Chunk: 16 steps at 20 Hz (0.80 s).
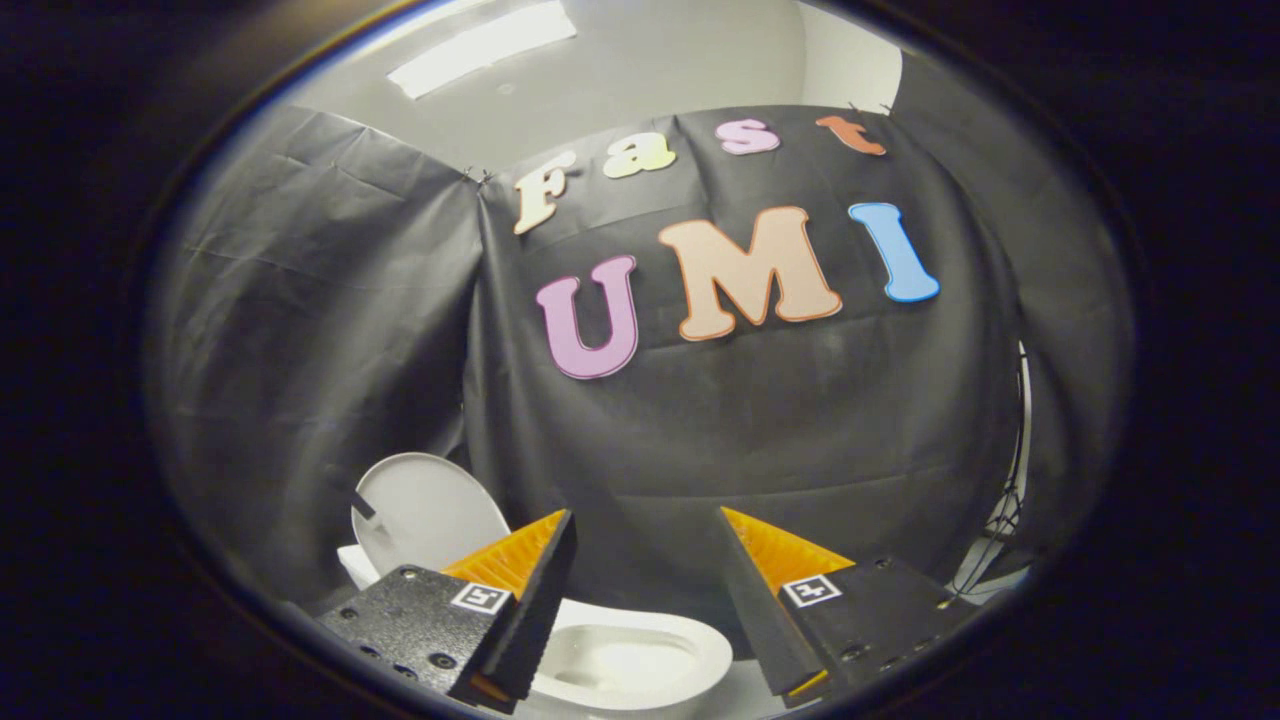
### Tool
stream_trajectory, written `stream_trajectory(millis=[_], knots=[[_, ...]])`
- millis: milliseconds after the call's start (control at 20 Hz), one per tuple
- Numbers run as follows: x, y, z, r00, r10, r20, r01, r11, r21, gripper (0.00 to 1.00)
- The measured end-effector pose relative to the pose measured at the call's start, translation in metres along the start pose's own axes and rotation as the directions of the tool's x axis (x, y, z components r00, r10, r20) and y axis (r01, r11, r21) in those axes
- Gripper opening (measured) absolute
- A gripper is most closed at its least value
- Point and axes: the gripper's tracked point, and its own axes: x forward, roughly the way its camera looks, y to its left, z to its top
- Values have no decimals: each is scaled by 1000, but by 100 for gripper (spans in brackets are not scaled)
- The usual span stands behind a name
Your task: Open the toilet lid.
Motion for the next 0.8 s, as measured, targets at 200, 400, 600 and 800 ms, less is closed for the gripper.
stream_trajectory(millis=[200,400,600,800], knots=[[-15,-30,-18,999,-18,-27,19,999,42,84],[-28,-58,-37,998,-38,-51,43,994,97,84],[-46,-90,-51,995,-75,-67,83,988,133,82],[-61,-117,-60,989,-114,-89,126,983,137,81]])
